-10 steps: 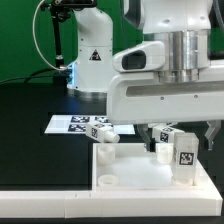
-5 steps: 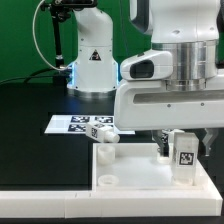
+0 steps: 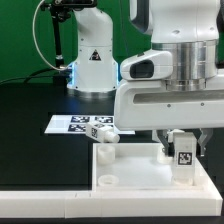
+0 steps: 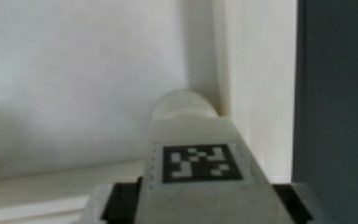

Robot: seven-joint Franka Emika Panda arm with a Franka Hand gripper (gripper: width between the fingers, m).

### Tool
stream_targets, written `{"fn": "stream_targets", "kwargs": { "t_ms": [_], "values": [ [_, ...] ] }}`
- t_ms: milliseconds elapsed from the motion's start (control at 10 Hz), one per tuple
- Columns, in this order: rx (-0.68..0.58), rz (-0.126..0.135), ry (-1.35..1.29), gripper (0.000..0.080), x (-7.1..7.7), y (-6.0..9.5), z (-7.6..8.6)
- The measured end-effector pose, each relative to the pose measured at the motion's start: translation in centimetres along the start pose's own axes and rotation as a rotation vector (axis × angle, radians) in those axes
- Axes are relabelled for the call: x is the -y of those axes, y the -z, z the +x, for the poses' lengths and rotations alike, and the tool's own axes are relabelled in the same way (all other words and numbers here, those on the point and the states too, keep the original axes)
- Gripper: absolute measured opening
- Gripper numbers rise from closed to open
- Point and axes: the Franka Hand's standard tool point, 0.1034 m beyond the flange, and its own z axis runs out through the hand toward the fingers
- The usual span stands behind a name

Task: Assemble one leg

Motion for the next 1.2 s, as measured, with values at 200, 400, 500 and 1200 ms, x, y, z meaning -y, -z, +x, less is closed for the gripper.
{"fn": "stream_targets", "kwargs": {
  "t_ms": [200,400,500,1200],
  "values": [
    [-0.028,0.001,-0.234,0.0281,0.05,-0.05,-0.06],
    [-0.044,0.014,-0.553,0.0281,0.15,-0.13,0.04],
    [-0.041,0.027,-0.710,0.0282,0.18,-0.14,0.06],
    [-0.021,0.043,-0.560,0.0583,-0.54,0.10,0.46]
  ]
}}
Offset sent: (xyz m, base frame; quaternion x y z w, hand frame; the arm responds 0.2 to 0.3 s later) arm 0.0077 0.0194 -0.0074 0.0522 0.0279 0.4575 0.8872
